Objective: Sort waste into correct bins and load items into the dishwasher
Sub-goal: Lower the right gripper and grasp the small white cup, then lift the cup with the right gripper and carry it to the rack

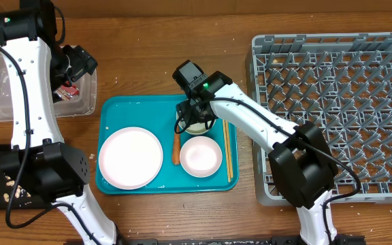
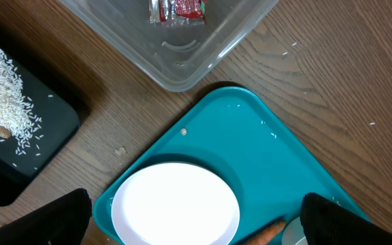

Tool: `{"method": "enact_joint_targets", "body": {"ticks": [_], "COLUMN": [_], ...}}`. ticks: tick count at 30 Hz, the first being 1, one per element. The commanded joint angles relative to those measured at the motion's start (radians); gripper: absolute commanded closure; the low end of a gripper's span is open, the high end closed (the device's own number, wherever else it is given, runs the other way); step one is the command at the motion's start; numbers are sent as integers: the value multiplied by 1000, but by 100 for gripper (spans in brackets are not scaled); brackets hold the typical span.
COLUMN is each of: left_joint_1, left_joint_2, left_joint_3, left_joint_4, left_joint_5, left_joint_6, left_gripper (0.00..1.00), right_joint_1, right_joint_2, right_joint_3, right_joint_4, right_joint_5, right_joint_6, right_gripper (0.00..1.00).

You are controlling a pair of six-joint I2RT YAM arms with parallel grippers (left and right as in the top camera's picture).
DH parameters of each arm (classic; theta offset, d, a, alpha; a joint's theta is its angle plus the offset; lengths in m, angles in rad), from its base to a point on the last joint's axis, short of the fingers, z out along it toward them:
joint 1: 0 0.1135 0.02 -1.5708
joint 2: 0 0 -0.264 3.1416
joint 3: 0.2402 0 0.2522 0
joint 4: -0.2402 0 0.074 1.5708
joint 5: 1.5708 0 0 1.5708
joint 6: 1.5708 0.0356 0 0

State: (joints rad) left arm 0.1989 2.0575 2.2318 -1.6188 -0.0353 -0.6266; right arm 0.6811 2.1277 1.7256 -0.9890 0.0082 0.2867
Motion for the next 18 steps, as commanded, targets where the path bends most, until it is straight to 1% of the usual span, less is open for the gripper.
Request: {"method": "enact_joint_targets", "body": {"ticks": [1, 5, 9, 12, 15, 18], "left_joint_1": [3, 3, 3, 3, 3, 3], "left_joint_2": [-10, -10, -10, -10, -10, -10], "left_joint_3": [23, 23, 23, 23, 23, 23], "left_joint_4": [2, 2, 2, 2, 2, 2], "left_joint_5": [-13, -13, -13, -13, -13, -13], "left_joint_6": [-9, -9, -9, -9, -9, -9], "left_gripper": [0, 0, 0, 0, 0, 0], "right_joint_1": [-2, -2, -3, -7, -25, -71], "right_joint_2": [5, 5, 4, 4, -8, -28], "right_joint_3": [10, 48, 125, 227, 349, 483], "right_joint_4": [-2, -32, -108, -191, -288, -384], "right_joint_5": [17, 18, 18, 32, 92, 159], "right_joint_6": [23, 25, 24, 20, 21, 21], "right_gripper": [36, 37, 37, 38, 43, 43]}}
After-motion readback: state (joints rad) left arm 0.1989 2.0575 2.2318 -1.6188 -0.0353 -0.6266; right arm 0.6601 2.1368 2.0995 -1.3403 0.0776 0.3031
